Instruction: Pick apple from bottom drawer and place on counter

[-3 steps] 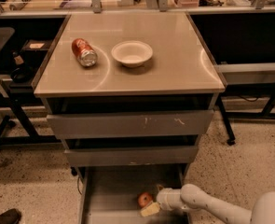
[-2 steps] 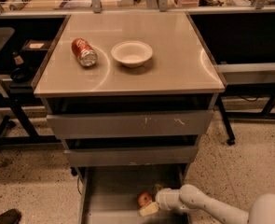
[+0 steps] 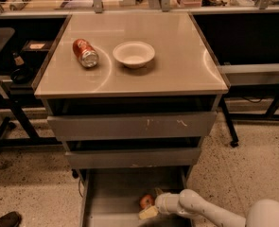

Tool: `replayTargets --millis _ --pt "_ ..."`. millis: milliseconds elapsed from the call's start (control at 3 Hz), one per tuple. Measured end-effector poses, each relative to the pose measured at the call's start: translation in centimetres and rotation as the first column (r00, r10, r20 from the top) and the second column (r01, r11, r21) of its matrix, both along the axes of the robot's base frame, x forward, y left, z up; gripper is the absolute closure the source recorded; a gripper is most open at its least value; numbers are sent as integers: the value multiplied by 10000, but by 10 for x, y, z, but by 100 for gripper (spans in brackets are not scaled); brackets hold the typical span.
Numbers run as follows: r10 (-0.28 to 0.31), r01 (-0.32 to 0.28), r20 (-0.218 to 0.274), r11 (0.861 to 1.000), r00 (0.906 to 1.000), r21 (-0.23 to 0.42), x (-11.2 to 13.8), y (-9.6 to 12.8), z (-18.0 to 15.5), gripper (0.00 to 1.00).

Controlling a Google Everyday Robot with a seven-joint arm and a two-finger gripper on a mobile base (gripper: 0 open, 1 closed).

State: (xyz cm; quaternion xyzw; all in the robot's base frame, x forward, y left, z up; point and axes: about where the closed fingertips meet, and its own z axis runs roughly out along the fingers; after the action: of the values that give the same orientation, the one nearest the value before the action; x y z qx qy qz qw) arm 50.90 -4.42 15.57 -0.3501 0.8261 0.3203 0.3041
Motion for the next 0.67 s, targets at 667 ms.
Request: replayTargets --millis 667 --pt "-73 71 -156 9999 9999 -132 -3 6 -20 0"
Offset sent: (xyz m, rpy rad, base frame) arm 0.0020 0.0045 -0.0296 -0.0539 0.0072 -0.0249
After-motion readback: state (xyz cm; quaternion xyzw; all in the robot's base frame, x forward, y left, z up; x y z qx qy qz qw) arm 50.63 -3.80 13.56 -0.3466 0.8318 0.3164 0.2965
